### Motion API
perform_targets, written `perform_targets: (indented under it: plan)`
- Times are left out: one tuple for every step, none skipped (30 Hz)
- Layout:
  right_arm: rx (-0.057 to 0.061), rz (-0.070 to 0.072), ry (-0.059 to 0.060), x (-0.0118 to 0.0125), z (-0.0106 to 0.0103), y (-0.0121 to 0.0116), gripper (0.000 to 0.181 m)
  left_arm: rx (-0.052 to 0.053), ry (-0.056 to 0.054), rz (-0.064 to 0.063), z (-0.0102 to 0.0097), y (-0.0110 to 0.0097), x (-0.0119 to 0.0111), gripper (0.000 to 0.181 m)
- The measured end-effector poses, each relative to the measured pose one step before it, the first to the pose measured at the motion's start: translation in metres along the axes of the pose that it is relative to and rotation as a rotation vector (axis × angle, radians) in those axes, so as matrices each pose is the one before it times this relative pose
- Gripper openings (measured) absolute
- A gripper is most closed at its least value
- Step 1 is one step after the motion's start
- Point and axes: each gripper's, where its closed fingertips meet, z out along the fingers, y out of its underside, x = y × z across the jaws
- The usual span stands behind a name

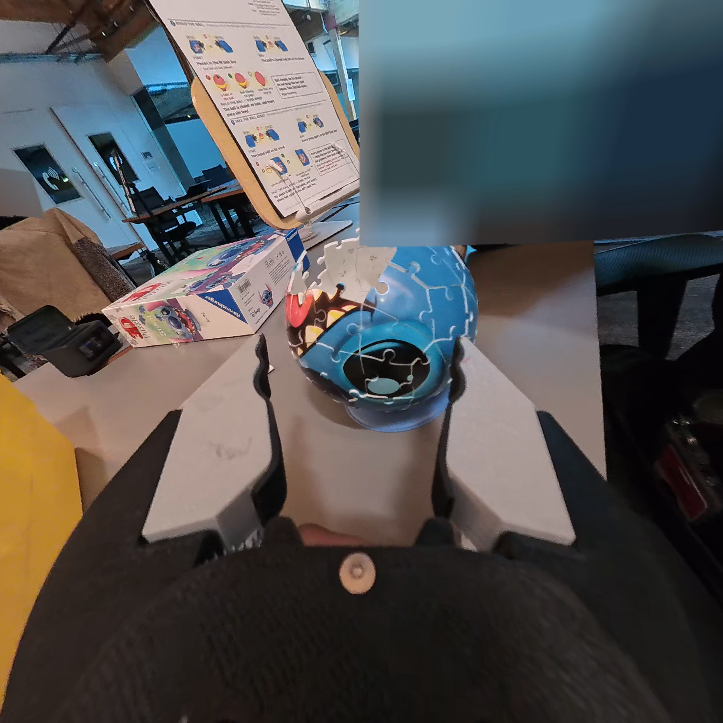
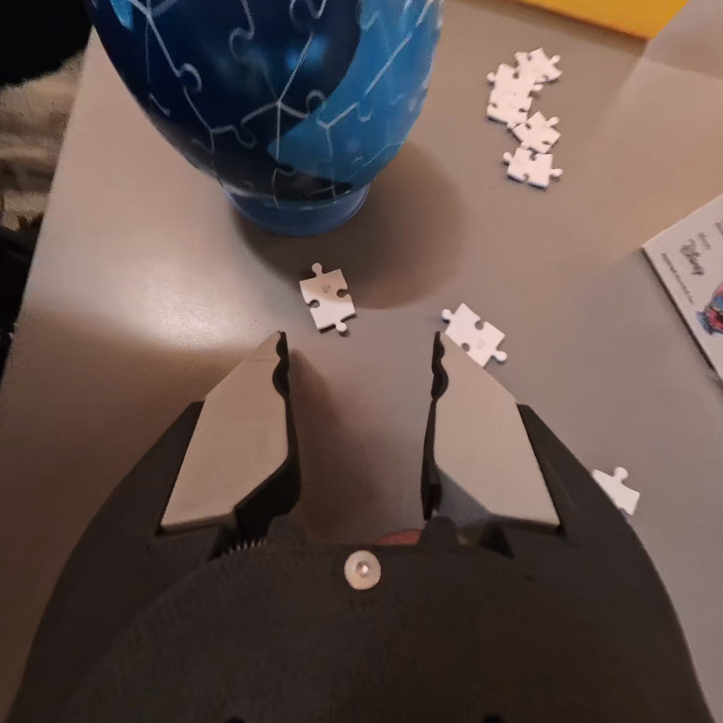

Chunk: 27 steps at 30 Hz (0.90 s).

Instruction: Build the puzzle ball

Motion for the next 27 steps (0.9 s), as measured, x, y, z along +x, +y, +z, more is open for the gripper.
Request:
perform_targets:
  plan:
    - [-0.0171, -0.0119, -0.0130, -0.00377, 0.00590, 0.00177, 0.070, 0.0008, 0.0000, 0.0016, 0.00047, 0.00006, 0.00027, 0.092]
    - [-0.0037, -0.0001, -0.0162, -0.00312, 0.00518, -0.00077, 0.069, 0.0001, -0.0002, 0.0008, 0.00055, -0.00026, -0.00008, 0.091]
    - [0.0157, 0.0142, -0.0192, -0.00217, 0.00370, -0.00418, 0.064, 0.0004, 0.0001, -0.0009, 0.00017, -0.00044, -0.00045, 0.091]
    - [0.0006, 0.0141, -0.0195, -0.00135, 0.00368, -0.00182, 0.056, 0.0014, 0.0005, -0.0029, 0.00015, 0.00006, 0.00005, 0.091]
    - [0.0034, 0.0124, -0.0109, 0.00028, 0.00231, -0.00202, 0.050, -0.0009, 0.0007, -0.0035, 0.00072, -0.00031, -0.00020, 0.091]
    - [0.0023, 0.0044, 0.0082, 0.00273, 0.00144, -0.00144, 0.043, -0.0019, 0.0008, -0.0022, 0.00072, -0.00004, -0.00001, 0.091]
    - [0.0019, 0.0027, 0.0016, 0.00139, 0.00086, -0.00089, 0.040, -0.0011, 0.0002, 0.0000, 0.00088, 0.00024, -0.00021, 0.091]
    - [0.0008, 0.0036, 0.0024, 0.00099, 0.00036, -0.00036, 0.037, -0.0010, 0.0001, 0.0004, 0.00056, -0.00001, -0.00006, 0.091]
    - [0.0005, 0.0000, 0.0023, 0.00046, -0.00009, 0.00004, 0.036, 0.0003, -0.0011, 0.0002, 0.00053, -0.00020, -0.00051, 0.090]
    - [0.0008, -0.0044, 0.0025, -0.00015, -0.00028, 0.00017, 0.030, 0.0008, -0.0007, -0.0014, 0.00044, -0.00016, -0.00033, 0.090]
    - [0.0008, -0.0097, 0.0039, -0.00053, -0.00026, 0.00010, 0.022, 0.0013, 0.0000, -0.0026, 0.00004, -0.00028, -0.00021, 0.090]
    - [-0.0003, -0.0078, 0.0047, -0.00042, 0.00000, 0.00007, 0.022, 0.0018, 0.0004, -0.0024, 0.00123, 0.00007, -0.00060, 0.089]
    - [-0.0003, -0.0031, 0.0040, -0.00014, 0.00006, -0.00009, 0.022, 0.0018, -0.0005, -0.0028, 0.00023, -0.00034, -0.00040, 0.089]
    - [-0.0002, 0.0007, 0.0030, 0.00005, -0.00001, 0.00000, 0.022, 0.0017, -0.0014, -0.0031, -0.00019, -0.00029, -0.00053, 0.089]
    - [-0.0002, -0.0005, 0.0029, -0.00010, -0.00004, 0.00001, 0.021, 0.0018, -0.0029, -0.0035, 0.00127, 0.00003, -0.00078, 0.088]
    - [-0.0002, -0.0028, 0.0046, -0.00001, -0.00011, -0.00009, 0.021, 0.0025, -0.0058, -0.0044, 0.00016, -0.00039, -0.00117, 0.087]
    - [-0.0001, -0.0030, 0.0066, -0.00011, -0.00025, -0.00001, 0.020, 0.0040, -0.0144, -0.0047, -0.00009, -0.00049, -0.00230, 0.085]
    - [-0.0003, -0.0024, 0.0073, -0.00005, -0.00020, 0.00008, 0.020, 0.0079, -0.0333, -0.0070, -0.00132, -0.00112, -0.00537, 0.079]
    - [0.0017, -0.0014, 0.0066, -0.00021, -0.00051, -0.00020, 0.020, 0.0113, -0.0389, -0.0091, -0.00197, -0.00081, -0.00582, 0.076]
    - [0.0045, 0.0004, 0.0070, -0.00007, -0.00059, -0.00046, 0.020, 0.0054, -0.0319, -0.0126, -0.00274, -0.00095, -0.00461, 0.074]
    - [0.0046, 0.0001, 0.0074, 0.00027, -0.00079, -0.00041, 0.020, 0.0009, -0.0295, -0.0201, -0.00360, -0.00023, -0.00440, 0.072]
    - [0.0016, -0.0014, 0.0081, 0.00087, -0.00082, 0.00029, 0.020, 0.0047, -0.0368, -0.0260, -0.00407, -0.00055, -0.00579, 0.069]
    - [-0.0019, -0.0002, 0.0093, 0.00127, -0.00093, 0.00096, 0.020, 0.0041, -0.0264, -0.0244, -0.00347, -0.00085, -0.00413, 0.065]
    - [0.0005, 0.0029, 0.0093, 0.00140, -0.00124, 0.00057, 0.021, -0.0135, -0.0199, -0.0207, -0.00231, 0.00125, -0.00115, 0.063]
    - [0.0050, 0.0051, 0.0075, 0.00111, -0.00181, 0.00007, 0.020, -0.0361, -0.0387, -0.0099, -0.00266, 0.00367, -0.00235, 0.061]
    - [0.0048, 0.0059, 0.0094, 0.00140, -0.00240, -0.00008, 0.020, -0.0475, -0.0585, 0.0038, -0.00170, 0.00388, -0.00351, 0.061]
    - [0.0058, 0.0056, 0.0158, 0.00246, -0.00298, -0.00033, 0.020, -0.0584, -0.0821, 0.0209, -0.00304, 0.00310, -0.00514, 0.059]
